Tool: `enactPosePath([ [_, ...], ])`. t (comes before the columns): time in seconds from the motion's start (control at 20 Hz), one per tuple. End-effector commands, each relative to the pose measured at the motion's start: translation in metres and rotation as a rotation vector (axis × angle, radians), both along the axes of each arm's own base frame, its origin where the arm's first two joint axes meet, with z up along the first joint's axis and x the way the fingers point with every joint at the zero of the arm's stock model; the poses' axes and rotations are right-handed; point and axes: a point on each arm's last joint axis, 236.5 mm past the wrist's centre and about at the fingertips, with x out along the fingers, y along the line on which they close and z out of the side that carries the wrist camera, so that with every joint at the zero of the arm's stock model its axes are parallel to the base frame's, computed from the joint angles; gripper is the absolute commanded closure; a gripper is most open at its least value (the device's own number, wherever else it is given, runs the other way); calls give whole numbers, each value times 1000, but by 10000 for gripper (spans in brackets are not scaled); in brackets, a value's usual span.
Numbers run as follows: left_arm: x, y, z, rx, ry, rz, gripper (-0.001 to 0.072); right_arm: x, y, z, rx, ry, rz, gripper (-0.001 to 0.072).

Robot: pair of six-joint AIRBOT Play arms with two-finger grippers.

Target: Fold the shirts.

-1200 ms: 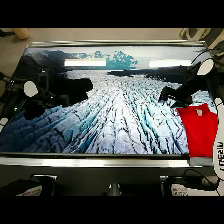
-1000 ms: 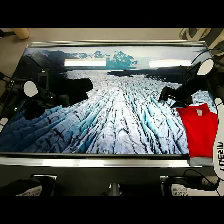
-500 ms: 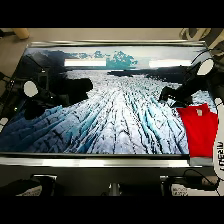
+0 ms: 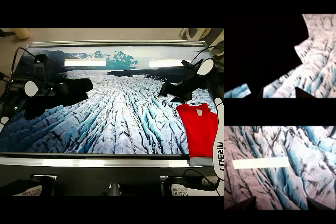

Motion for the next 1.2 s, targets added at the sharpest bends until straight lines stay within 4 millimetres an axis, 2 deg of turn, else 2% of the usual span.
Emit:
enactPosePath([
  [0.0,35,69,9,116,-54,124,140,17,-2,4,-8,-73,-10,40],
  [0.05,33,100,-8,95,51,207,78,18,-2,4,-11,-80,2,40],
  [0.1,29,119,-26,42,151,272,78,20,-2,5,-13,-93,8,40],
  [0.15,26,128,-45,-25,236,318,78,22,-2,5,-13,-100,6,40],
  [0.3,23,134,-96,-118,376,387,87,22,-2,5,-13,-99,10,39],
  [0.5,31,144,-125,-102,388,444,109,12,3,3,4,-61,35,40],
  [0.55,32,145,-128,-108,386,461,194,9,6,4,13,-55,50,40],
  [0.65,34,144,-127,-112,377,459,478,4,11,8,28,-54,81,40],
  [0.7,35,139,-123,-121,373,446,591,2,11,12,26,-63,89,41],
  [0.75,38,130,-110,-126,344,407,677,2,11,20,20,-85,100,41],
  [0.8,47,122,-88,-117,279,358,677,2,11,30,11,-121,112,41],
  [0.9,66,90,-10,-81,72,219,677,10,3,59,-30,-239,100,41],
  [1.0,62,33,97,-50,-172,27,678,14,-5,100,-75,-384,76,41],
  [1.1,24,-35,214,-109,-434,-123,677,12,-15,150,-133,-548,46,41],
  [1.15,-6,-66,268,-150,-564,-194,677,8,-22,179,-172,-640,29,41],
])
